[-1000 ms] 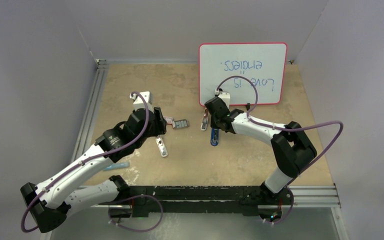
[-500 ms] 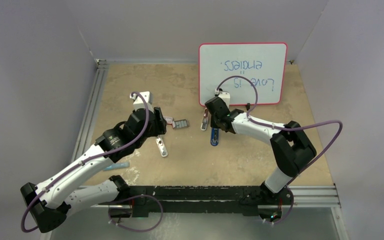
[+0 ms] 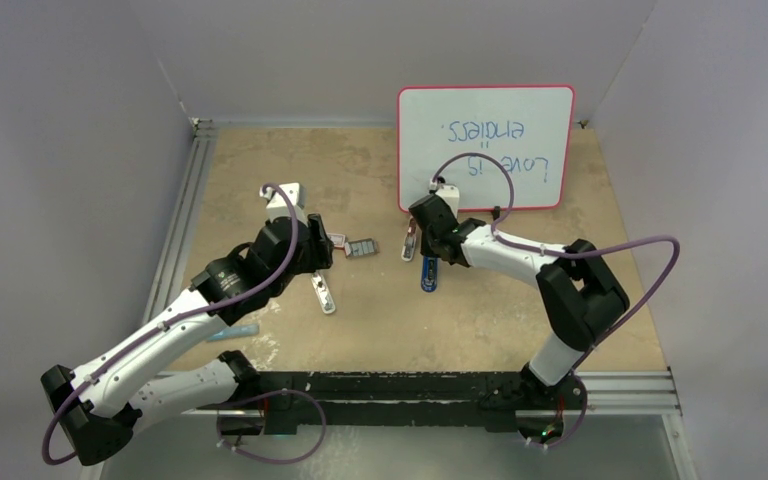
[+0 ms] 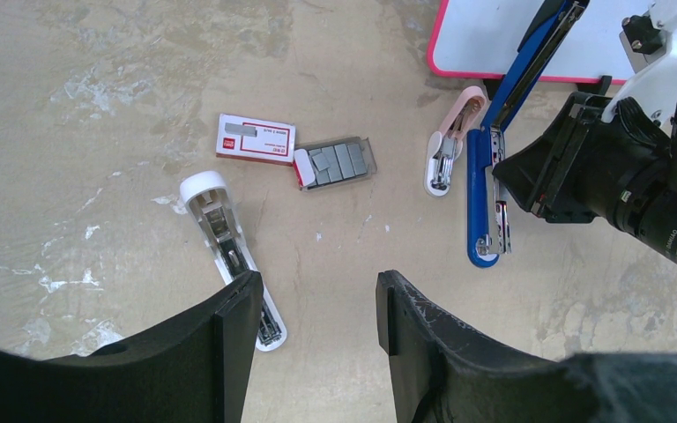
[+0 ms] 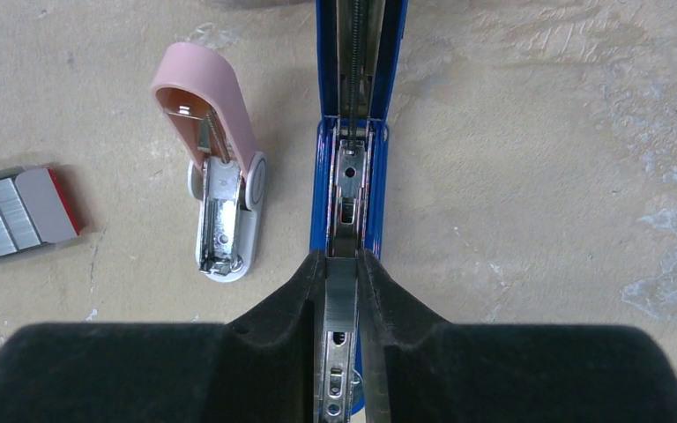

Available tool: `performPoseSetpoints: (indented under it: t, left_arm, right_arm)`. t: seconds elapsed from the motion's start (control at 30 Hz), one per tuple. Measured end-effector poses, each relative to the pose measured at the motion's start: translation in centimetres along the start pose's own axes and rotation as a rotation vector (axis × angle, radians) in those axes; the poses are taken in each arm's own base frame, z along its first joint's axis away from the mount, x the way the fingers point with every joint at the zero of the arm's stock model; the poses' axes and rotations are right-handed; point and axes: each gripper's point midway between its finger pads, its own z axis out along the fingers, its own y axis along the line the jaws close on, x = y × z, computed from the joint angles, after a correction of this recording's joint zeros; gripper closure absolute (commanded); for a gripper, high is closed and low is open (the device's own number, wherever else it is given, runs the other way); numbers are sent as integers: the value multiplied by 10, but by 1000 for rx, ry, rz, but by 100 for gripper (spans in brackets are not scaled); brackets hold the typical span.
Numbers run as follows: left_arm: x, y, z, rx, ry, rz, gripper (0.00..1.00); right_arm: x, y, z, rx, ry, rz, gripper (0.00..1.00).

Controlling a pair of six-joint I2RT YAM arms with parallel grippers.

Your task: Load the staples into the stapler

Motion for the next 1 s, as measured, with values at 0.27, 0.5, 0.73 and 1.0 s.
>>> performPoseSetpoints:
  t: [0.27,0.5,0.73,1.0]
  left_arm:
    - [0,0,0,-1,1,1,50]
    - [1,0,1,-3,4,3,50]
    - [1,0,2,-3,4,3,50]
    - [0,-1,2,0,1,0,50]
  right_arm:
    - [2,-2,2,3,2,1,80]
    - [2,-2,3,2,0,3,74]
    - [2,-2,4,4,2,3,70]
    - [-1,-2,-2,-2,-5,11,68]
